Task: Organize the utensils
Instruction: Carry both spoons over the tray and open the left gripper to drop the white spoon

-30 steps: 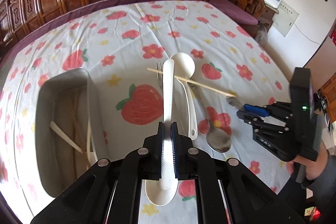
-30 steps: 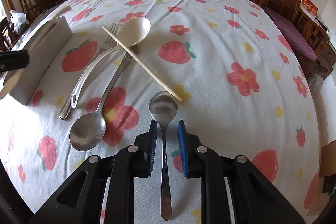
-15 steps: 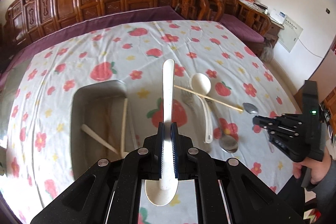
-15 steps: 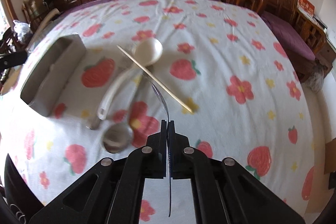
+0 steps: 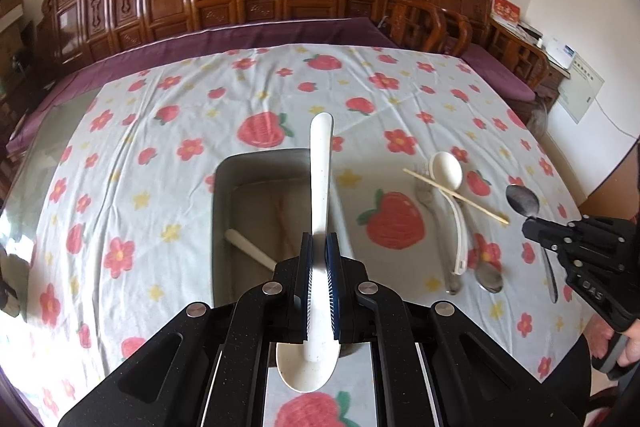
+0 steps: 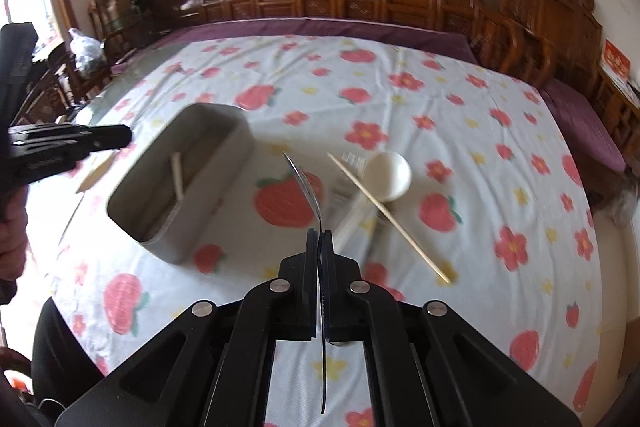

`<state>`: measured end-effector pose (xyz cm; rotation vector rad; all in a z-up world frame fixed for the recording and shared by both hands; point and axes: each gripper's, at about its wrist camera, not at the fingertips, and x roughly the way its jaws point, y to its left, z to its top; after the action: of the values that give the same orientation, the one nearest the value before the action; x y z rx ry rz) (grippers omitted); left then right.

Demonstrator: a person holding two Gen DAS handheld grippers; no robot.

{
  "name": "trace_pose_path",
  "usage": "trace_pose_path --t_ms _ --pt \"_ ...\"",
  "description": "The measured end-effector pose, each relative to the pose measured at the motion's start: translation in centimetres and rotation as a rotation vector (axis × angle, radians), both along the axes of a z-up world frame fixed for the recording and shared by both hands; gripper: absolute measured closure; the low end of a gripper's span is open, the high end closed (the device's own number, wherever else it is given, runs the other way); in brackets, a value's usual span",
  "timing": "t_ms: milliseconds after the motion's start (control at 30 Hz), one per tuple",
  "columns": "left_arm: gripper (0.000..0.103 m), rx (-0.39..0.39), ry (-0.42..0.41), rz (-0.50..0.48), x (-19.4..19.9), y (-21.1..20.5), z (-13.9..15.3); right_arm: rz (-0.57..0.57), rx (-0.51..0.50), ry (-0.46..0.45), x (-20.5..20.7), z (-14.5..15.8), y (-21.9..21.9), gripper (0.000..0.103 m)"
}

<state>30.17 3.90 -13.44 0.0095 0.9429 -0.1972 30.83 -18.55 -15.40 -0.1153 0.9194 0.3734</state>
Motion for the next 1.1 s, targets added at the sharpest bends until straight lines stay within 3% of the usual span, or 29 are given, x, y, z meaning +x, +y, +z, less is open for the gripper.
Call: trace_pose_path --t_ms 600,1100 --pt "0.097 -0.051 0.076 0.064 2.9 3.5 -4.3 0.107 0.017 -0.032 0.6 3.3 6.4 0.101" --pt "0.096 -0.064 0.053 0.060 2.9 4.0 -4.0 0.149 0.033 -0.025 2.3 2.9 9.5 0.101"
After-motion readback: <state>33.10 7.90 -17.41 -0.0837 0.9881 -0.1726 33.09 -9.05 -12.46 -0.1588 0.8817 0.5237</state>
